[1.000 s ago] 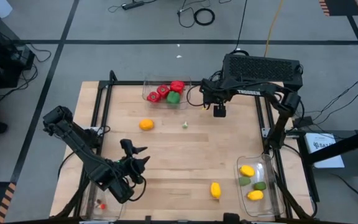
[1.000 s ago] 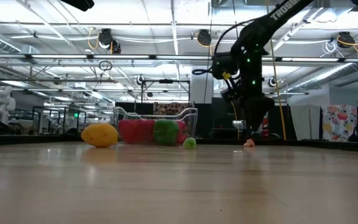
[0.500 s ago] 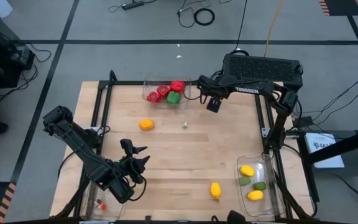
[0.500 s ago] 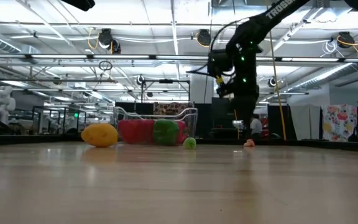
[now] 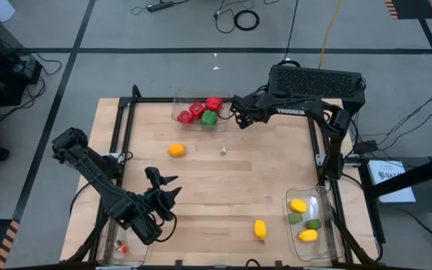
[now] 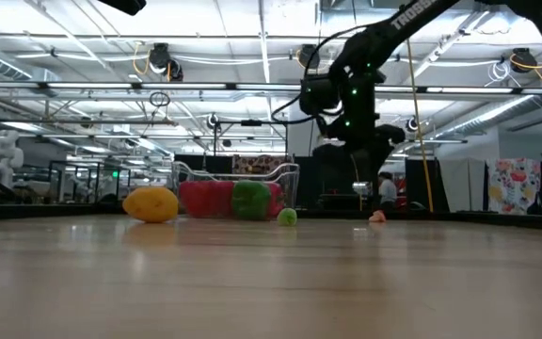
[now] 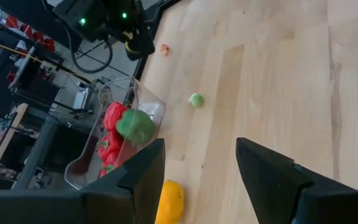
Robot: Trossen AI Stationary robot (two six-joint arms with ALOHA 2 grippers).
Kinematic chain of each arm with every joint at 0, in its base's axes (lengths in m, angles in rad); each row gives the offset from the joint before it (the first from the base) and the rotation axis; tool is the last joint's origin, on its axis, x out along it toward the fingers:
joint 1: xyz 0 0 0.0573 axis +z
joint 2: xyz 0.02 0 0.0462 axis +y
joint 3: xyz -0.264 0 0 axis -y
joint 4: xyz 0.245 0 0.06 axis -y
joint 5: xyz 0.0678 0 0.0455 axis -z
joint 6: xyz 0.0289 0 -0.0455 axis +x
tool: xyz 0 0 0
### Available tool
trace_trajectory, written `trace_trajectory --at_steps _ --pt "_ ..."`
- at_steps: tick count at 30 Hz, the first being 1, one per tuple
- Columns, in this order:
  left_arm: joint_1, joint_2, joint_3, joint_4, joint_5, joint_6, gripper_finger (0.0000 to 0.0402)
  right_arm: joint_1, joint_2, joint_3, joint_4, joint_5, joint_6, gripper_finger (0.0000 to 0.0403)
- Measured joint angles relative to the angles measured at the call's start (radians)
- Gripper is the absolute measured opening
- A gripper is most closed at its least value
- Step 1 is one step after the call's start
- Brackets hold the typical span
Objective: Sort produce into baskets
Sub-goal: Put the red mushroom into the bottom left transparent bin
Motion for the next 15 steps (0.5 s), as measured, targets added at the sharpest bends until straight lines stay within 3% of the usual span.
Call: trace_trajectory --at_steps 6,15 --pt "-0.003 0.000 0.000 0.000 0.008 -0.008 0.0205 0.011 0.072 0.000 0.053 -0.010 0.026 0.0299" --pt "-0.015 0.000 0.000 0.001 0.013 -0.010 0.0205 -0.036 0.120 0.000 0.067 -0.006 0.041 0.0287"
